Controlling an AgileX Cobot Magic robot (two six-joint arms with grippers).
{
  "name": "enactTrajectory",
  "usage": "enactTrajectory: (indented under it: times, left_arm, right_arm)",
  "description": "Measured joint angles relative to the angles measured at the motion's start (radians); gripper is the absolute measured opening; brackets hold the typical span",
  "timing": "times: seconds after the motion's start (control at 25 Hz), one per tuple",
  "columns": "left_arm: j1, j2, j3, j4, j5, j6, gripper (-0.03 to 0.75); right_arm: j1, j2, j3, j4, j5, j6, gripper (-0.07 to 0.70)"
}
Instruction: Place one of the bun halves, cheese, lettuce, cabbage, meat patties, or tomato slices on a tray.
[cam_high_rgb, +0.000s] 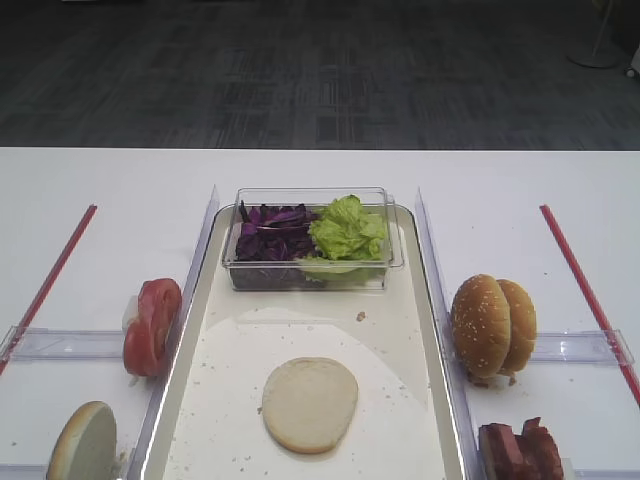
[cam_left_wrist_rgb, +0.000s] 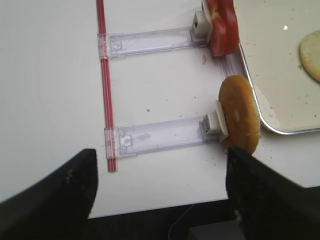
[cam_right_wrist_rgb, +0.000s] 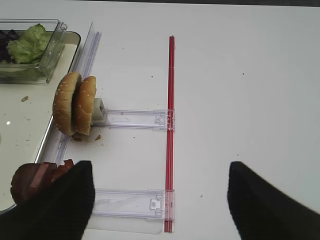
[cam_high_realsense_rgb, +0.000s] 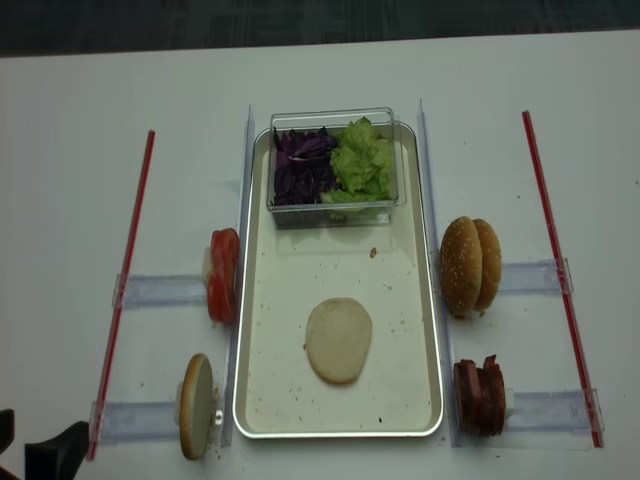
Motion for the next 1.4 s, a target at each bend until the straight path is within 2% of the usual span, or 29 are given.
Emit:
enactTrajectory:
  times: [0.88, 1.4]
  left_arm:
    - [0.0, -0.002, 0.0, -0.003, -0.004, 0.0, 0.493]
    - [0.0, -0.256, 0.0, -0.006, -0.003, 0.0, 0.493]
  right_arm:
    - [0.0, 0.0, 0.0, 0.0, 0.0, -0.002, 0.571]
    - [0.0, 0.0, 0.0, 0.0, 0.0, -0.002, 0.571]
